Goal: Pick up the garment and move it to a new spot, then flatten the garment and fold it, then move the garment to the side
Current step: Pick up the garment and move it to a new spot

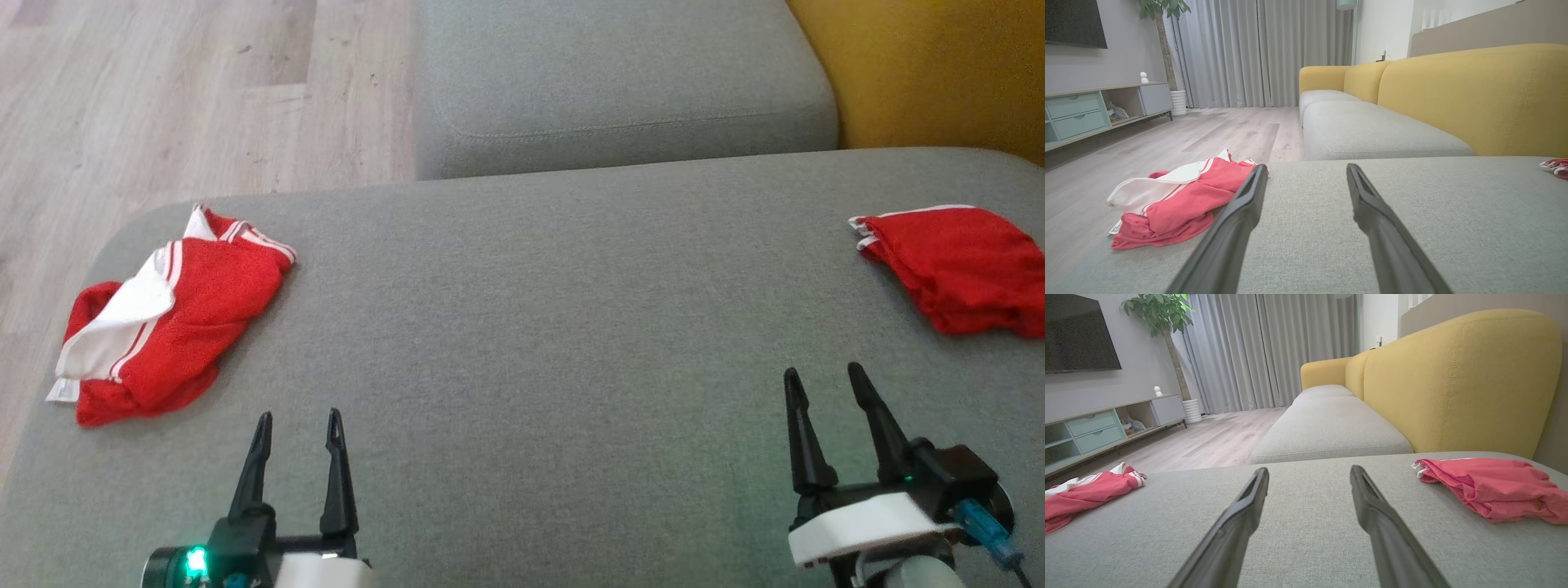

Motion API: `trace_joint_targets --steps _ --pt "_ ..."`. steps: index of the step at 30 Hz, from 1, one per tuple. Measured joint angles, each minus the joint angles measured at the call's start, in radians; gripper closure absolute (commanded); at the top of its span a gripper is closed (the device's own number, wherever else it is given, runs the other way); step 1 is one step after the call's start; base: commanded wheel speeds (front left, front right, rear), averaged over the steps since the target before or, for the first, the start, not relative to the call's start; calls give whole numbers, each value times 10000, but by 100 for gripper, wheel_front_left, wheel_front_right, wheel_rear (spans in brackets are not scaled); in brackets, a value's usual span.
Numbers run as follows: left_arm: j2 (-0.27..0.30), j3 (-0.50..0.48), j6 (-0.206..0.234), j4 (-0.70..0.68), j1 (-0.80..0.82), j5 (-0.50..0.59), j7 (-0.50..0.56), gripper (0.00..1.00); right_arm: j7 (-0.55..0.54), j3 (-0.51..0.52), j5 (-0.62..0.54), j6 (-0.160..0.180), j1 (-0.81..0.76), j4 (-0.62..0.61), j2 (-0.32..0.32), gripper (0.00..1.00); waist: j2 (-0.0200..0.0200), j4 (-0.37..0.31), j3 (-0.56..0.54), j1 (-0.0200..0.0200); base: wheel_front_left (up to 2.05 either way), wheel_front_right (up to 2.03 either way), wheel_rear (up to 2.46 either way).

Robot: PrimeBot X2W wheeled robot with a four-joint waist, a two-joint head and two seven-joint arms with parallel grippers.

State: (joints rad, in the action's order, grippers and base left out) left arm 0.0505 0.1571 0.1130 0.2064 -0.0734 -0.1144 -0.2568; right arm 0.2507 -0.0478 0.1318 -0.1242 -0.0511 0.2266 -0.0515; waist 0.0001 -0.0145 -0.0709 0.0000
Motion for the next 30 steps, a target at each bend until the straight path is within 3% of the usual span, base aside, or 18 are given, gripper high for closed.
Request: trace_joint_targets --steps 8,22,30 --pt "0 -40 19 -69 58 15 0 0 0 173 -2 0 -14 -2 29 0 0 805 130 1 0 0 0" --pt "2 -1281 454 -779 3 353 0 0 0 -86 -190 0 -9 -50 -52 0 0 3892 560 0 0 0 0" --pt "-8 -1534 637 -861 845 -138 0 0 0 -111 -435 0 222 -222 -982 0 0 4357 1691 2 0 0 0"
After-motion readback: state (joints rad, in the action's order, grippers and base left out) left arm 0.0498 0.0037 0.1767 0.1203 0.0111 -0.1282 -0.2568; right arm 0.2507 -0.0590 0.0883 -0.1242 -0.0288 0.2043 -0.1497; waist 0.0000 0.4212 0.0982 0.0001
